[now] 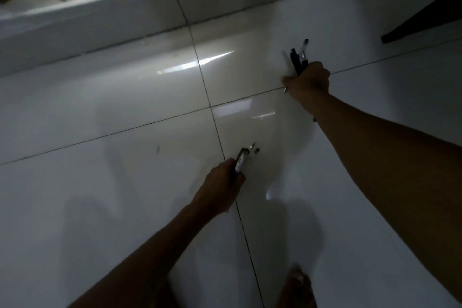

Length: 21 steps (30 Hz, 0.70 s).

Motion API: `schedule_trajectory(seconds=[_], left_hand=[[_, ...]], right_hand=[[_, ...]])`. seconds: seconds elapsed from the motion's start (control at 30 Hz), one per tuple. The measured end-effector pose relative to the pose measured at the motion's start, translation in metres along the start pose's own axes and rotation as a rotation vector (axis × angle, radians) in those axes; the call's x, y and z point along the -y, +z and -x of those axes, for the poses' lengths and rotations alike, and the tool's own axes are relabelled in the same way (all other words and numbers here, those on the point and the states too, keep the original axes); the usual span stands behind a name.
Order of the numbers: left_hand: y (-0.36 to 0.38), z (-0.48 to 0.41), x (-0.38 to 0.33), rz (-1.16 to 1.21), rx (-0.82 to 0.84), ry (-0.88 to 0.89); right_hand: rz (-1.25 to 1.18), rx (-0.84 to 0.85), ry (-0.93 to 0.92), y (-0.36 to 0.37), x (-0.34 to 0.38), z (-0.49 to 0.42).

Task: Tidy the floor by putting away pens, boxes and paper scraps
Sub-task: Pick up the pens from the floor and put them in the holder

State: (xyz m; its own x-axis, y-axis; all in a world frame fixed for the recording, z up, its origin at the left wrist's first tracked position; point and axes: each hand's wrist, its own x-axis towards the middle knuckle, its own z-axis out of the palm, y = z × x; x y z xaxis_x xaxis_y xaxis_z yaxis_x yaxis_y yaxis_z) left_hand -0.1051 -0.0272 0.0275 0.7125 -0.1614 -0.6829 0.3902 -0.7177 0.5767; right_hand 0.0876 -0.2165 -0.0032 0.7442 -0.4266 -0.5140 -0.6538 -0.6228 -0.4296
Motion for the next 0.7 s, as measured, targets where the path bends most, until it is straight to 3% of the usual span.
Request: schedule_trajectory(seconds=[0.17,0.3,0.43,0.7], left_hand=[[-0.011,-0.022,-0.006,0.319,-0.035,-0.129],[-0.024,-0.024,-0.011,0.621,-0.024,-0.126],[-0.037,-0.015,-0.032,0.930,0.016,-0.239],[-0.054,0.032,-0.062,0.784,-0.054,-0.219]], right_hand=[[0.001,0.051,-0.014,0.000,-0.004,0.012],[-0.261,0.171,0.113,0.004,-0.012,0.043],[-0.525,0.382,0.258,0.001,-0.020,0.088],[-0.661,0.557,0.275,-0.031,-0.022,0.181]])
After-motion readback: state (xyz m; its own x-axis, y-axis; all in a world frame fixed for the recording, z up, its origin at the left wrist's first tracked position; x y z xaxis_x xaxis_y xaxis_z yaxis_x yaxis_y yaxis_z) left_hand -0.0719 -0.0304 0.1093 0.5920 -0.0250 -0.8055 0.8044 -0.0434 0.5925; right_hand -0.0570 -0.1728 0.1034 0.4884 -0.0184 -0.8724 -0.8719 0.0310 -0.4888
